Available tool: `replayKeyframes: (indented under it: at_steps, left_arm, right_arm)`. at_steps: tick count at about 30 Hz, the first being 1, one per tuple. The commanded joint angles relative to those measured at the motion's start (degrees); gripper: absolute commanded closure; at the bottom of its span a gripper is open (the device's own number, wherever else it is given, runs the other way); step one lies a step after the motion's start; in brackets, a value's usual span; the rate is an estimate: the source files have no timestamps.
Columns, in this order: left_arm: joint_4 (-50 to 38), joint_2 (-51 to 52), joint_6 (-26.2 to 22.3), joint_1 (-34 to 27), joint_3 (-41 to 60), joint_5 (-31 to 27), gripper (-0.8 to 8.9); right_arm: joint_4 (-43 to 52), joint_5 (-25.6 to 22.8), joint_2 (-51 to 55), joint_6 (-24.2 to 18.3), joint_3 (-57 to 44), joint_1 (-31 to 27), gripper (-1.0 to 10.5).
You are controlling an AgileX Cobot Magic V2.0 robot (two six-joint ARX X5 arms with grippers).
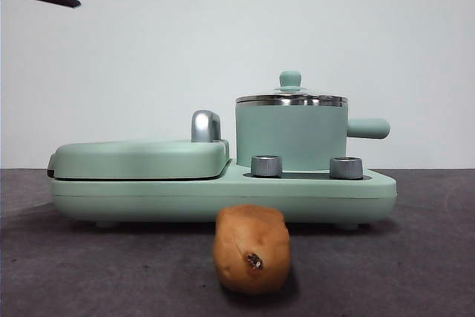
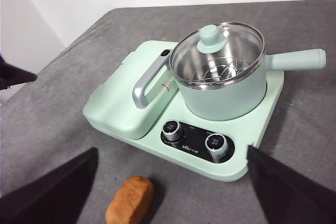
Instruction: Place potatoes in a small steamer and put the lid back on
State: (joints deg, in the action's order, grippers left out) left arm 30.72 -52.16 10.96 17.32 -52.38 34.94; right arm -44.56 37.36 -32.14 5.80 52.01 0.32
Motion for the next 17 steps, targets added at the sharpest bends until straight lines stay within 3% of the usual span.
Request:
replayKeyframes:
  at_steps: [1, 8, 17]
  left_arm:
    - [-0.79, -2.62, -1.6, 1.25, -3.21, 0.59, 2.69]
    - [-0.52, -12.81, -2.89, 5.18, -12.41, -0.46, 2.69]
    - [4.94, -30.53, -2.84, 12.04, -31.65, -9.18, 2.77]
  right_arm:
    - [0.33, 0.07, -0.37, -0.48, 0.85, 0.09, 4.6]
    - [0.35, 0.09, -0.37, -0.46, 0.85, 0.09, 4.6]
    - [0.37, 0.11, -0.37, -0.24, 0.85, 0.09, 4.6]
